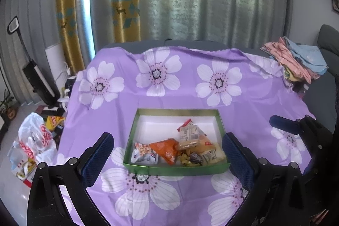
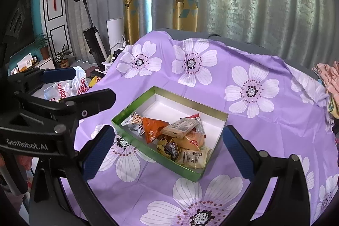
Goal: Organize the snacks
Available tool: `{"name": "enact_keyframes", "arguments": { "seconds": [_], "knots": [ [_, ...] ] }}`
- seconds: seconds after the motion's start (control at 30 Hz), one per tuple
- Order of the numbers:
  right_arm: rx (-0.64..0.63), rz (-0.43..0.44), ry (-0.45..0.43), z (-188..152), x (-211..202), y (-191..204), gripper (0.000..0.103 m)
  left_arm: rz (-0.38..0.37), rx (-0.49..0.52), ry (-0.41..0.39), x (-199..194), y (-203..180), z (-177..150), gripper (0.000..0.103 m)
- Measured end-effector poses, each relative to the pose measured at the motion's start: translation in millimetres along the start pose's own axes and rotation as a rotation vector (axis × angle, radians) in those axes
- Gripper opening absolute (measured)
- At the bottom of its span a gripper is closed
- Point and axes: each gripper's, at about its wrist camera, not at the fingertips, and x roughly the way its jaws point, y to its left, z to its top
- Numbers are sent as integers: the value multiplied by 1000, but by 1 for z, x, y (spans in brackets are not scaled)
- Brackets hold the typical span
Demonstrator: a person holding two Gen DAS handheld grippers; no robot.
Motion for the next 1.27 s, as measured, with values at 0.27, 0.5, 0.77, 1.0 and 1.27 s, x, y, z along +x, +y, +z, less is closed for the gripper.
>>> {"name": "enact_keyframes", "arguments": {
  "seconds": [0.27,0.5,0.77,1.0,1.27],
  "knots": [
    [-13,-3,-23,8,-13,4,103,21,3,-23,-13,-1,4,102],
    [-18,-4,-38,12,-21,5,103,33,13,-36,-18,-2,8,102],
    [-16,2,-43,13,-23,5,103,37,13,-37,-20,-2,8,102],
    [-16,1,-43,13,-23,5,103,43,13,-41,-21,-2,8,102],
    [-10,4,-38,14,-21,6,103,29,4,-42,-19,-2,13,102]
  ]
}}
